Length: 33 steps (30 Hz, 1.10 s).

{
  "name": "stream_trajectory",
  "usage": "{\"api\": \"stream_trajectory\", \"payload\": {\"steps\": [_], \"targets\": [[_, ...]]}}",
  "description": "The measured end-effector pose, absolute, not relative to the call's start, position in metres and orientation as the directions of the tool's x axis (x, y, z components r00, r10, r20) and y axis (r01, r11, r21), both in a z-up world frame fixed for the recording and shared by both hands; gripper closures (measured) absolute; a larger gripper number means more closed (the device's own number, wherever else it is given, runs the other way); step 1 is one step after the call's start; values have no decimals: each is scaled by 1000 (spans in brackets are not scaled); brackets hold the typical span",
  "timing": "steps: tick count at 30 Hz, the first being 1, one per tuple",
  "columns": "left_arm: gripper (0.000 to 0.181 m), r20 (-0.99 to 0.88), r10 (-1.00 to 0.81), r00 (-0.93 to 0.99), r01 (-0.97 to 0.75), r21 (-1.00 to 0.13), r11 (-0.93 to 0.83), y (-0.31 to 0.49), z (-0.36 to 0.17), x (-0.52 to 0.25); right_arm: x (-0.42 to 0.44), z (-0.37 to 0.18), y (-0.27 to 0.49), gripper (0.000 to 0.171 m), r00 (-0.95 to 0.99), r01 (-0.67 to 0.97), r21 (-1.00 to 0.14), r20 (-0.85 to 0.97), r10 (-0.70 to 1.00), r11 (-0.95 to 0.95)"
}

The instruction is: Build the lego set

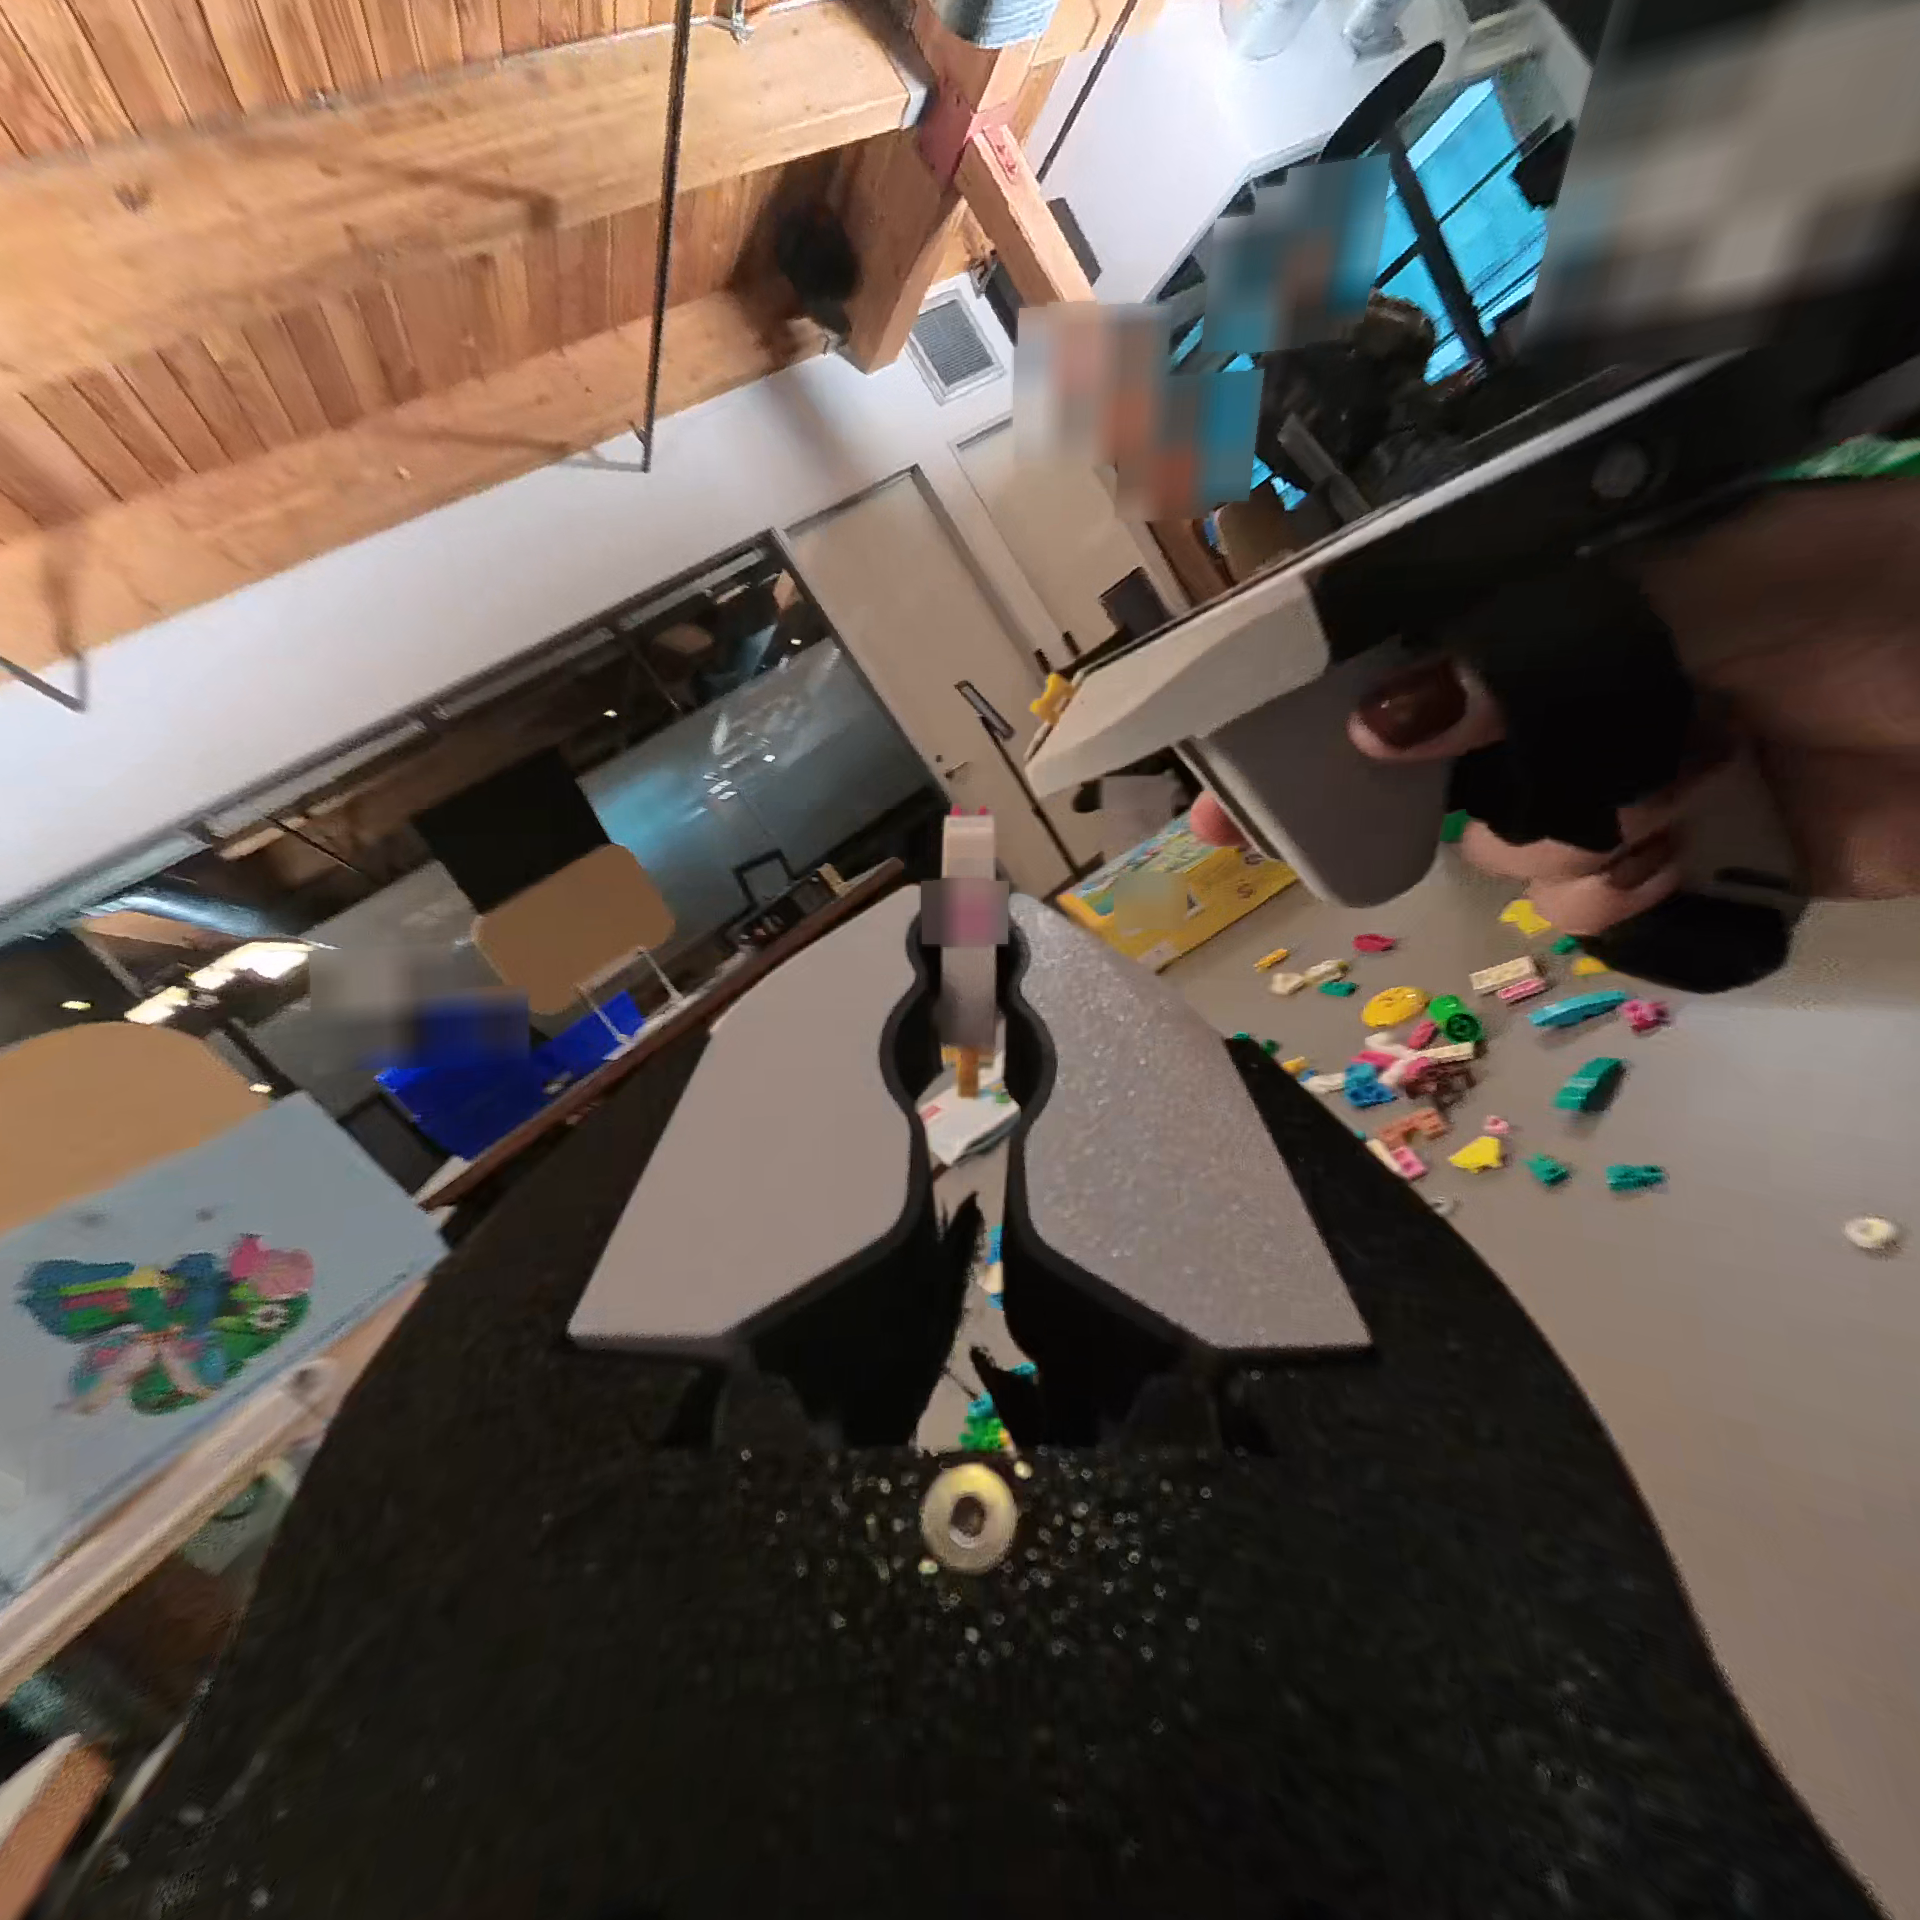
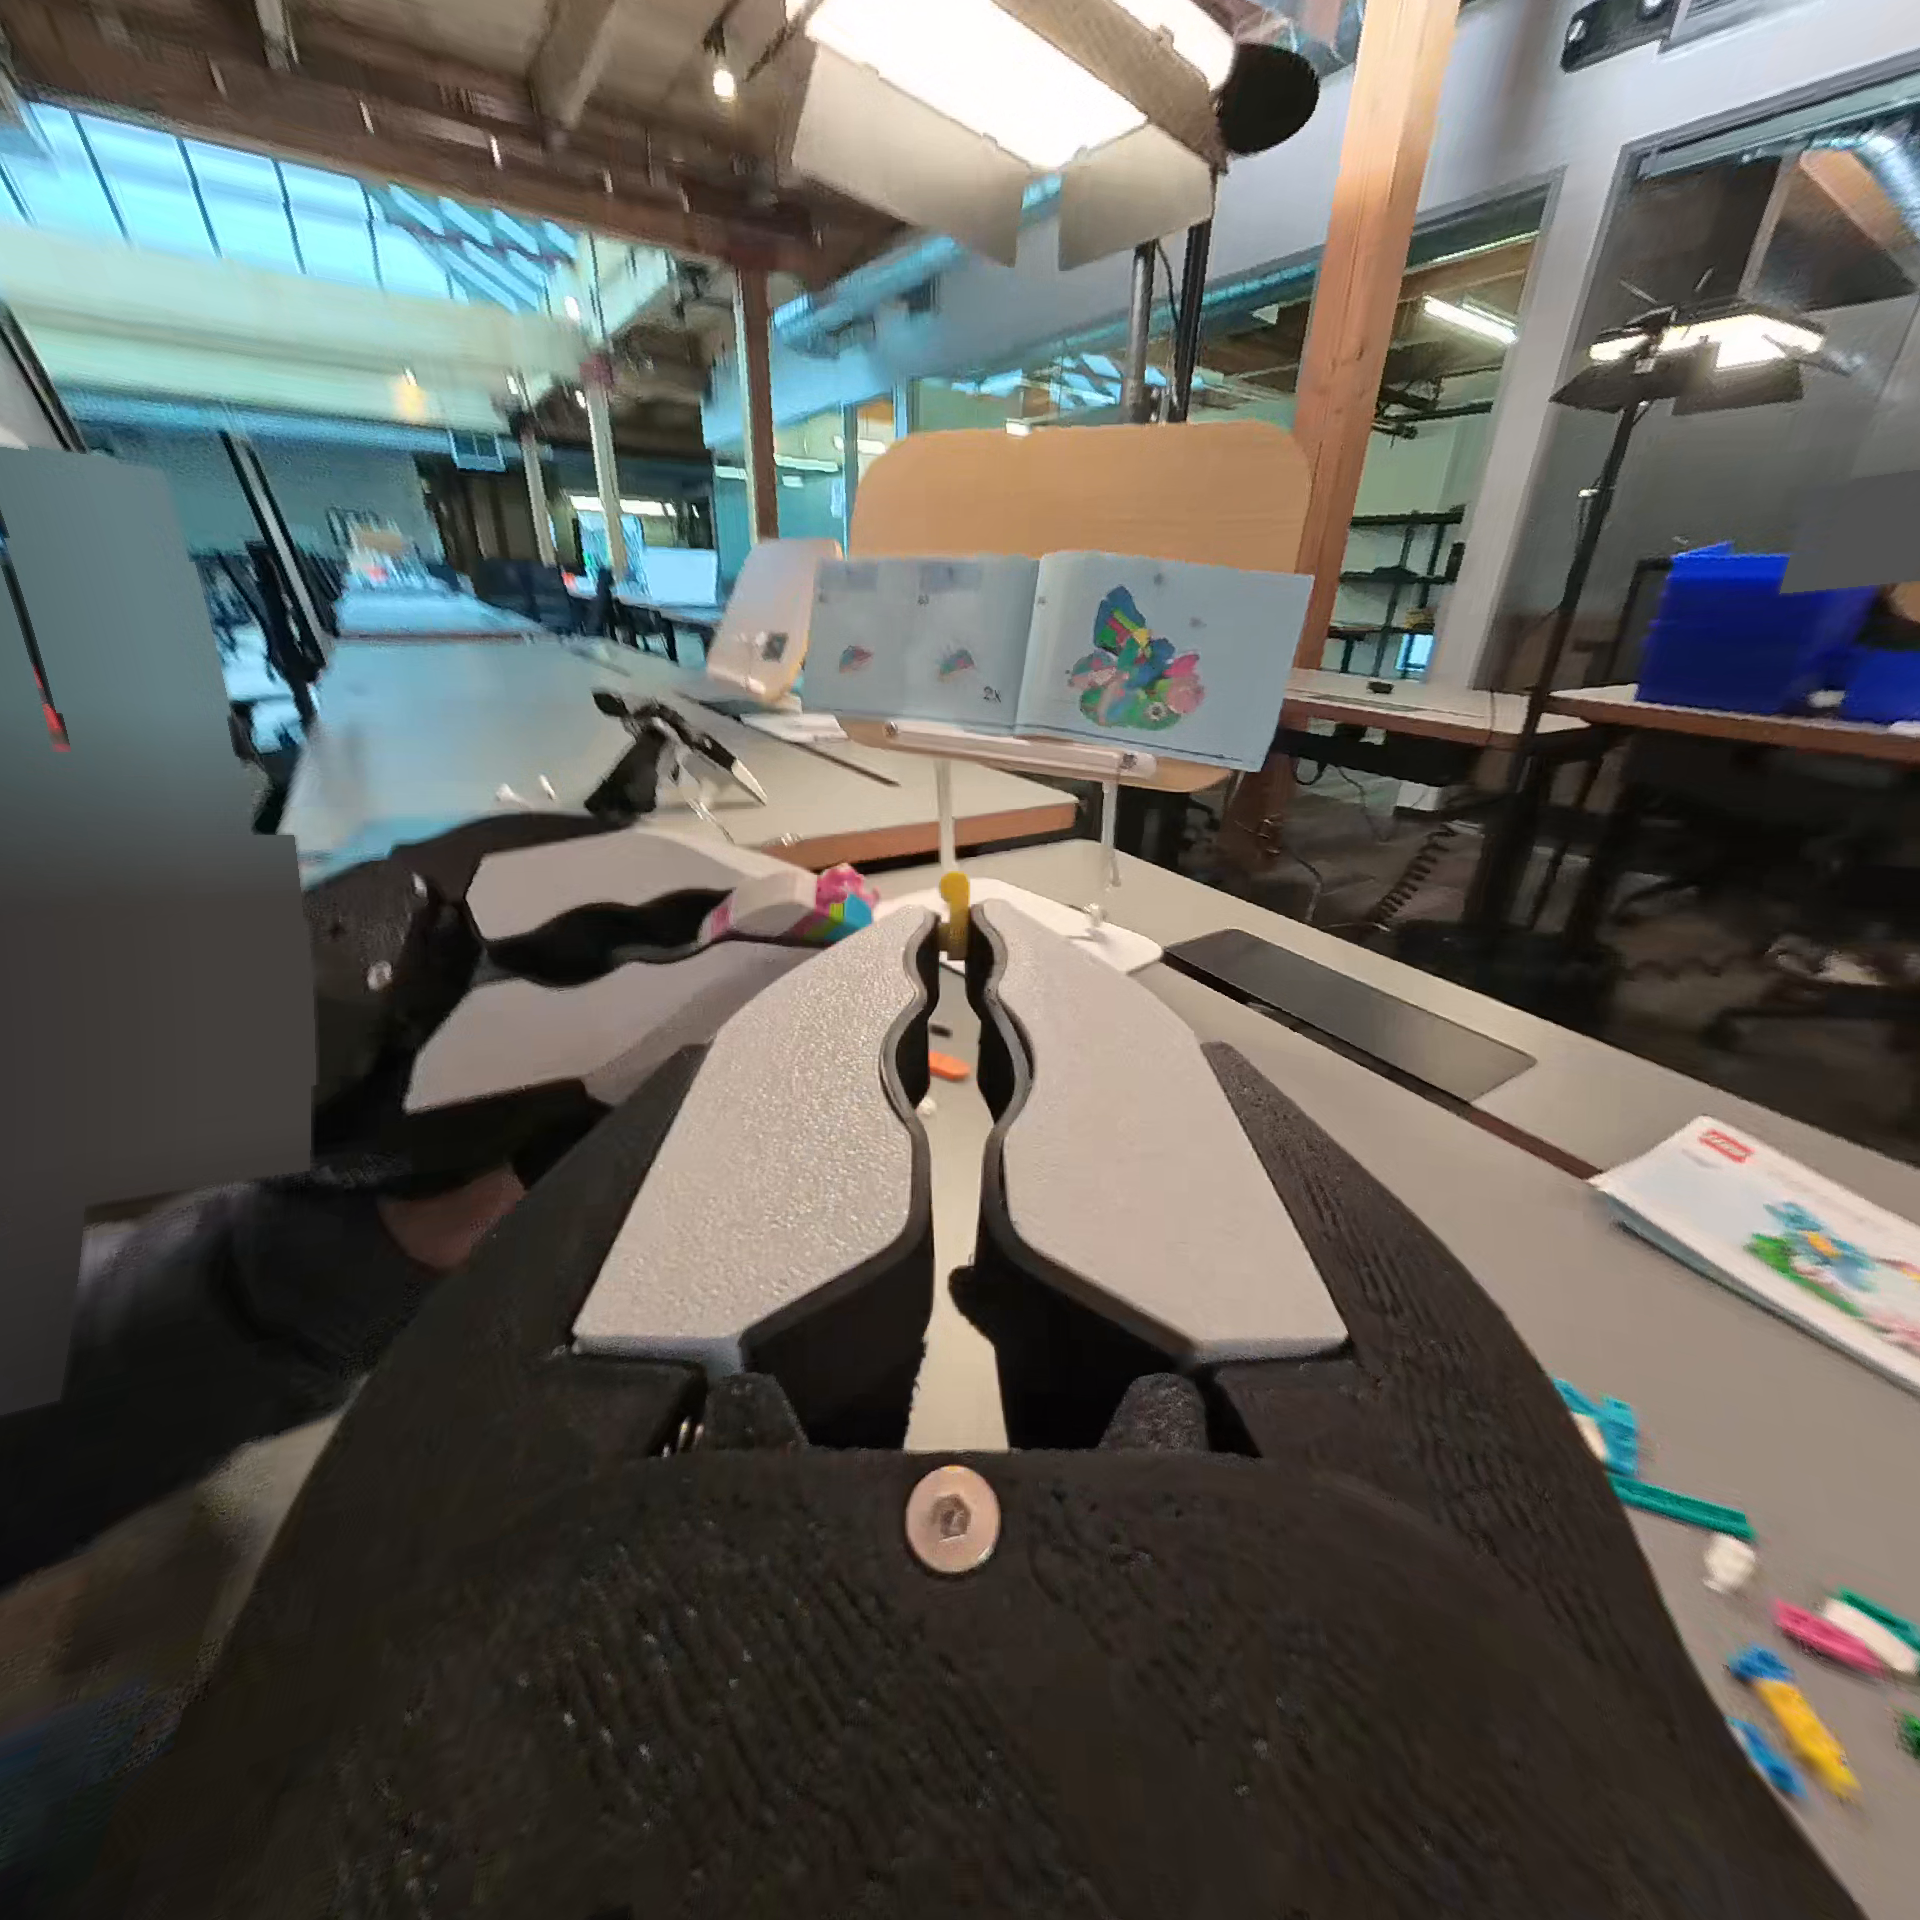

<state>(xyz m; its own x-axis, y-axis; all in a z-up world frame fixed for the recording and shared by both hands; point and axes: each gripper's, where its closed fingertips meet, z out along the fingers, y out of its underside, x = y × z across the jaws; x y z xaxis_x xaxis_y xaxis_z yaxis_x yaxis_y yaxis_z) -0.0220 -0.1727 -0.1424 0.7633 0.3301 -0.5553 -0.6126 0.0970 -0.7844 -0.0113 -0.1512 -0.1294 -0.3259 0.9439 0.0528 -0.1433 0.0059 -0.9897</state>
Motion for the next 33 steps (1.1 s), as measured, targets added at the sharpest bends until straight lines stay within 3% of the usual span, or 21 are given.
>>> {"api": "stream_trajectory", "payload": {"steps": [1, 4, 7, 10, 15, 19, 22, 26, 29, 33], "targets": [[173, -529, 303, 792, -580, -808, 106, -172, -145, -22, -12, -133, -151, 169, -317, -134, -989, 104, 943, 64], [173, -429, 225, 875, -459, -882, 103, -167, -153, -28, -23, -180, -138, 169, -303, 67, -888, 416, 857, 454], [173, -295, 131, 946, -308, -947, 93, -163, -164, -34, -24, -256, -116, 169, -460, 259, -514, 678, 572, 818], [173, -164, 43, 985, -167, -983, 76, -161, -173, -38, -22, -303, -108, 168, -580, 245, -226, 745, 329, 943], [173, 92, -99, 991, 98, -993, 59, -160, -181, -41, -23, -338, -105, 168, -652, 165, -40, 745, 139, 986], [173, 200, -153, 968, 208, -977, 35, -161, -188, -47, -20, -343, -111, 153, -689, 167, -141, 691, 218, 976], [173, 247, -181, 952, 257, -966, 34, -163, -189, -51, -17, -335, -113, 131, -716, 210, -281, 608, 343, 937], [173, 299, -241, 923, 315, -948, 30, -165, -188, -50, -18, -299, -123, 131, -709, 238, -587, 440, 551, 774], [173, 316, -322, 892, 329, -944, -14, -165, -191, -41, -18, -241, -146, 131, -720, 180, -866, 207, 662, 466], [173, 223, -367, 903, 189, -974, -125, -164, -206, -26, -13, -196, -161, 137, -768, 118, -968, 53, 638, 223]]}}
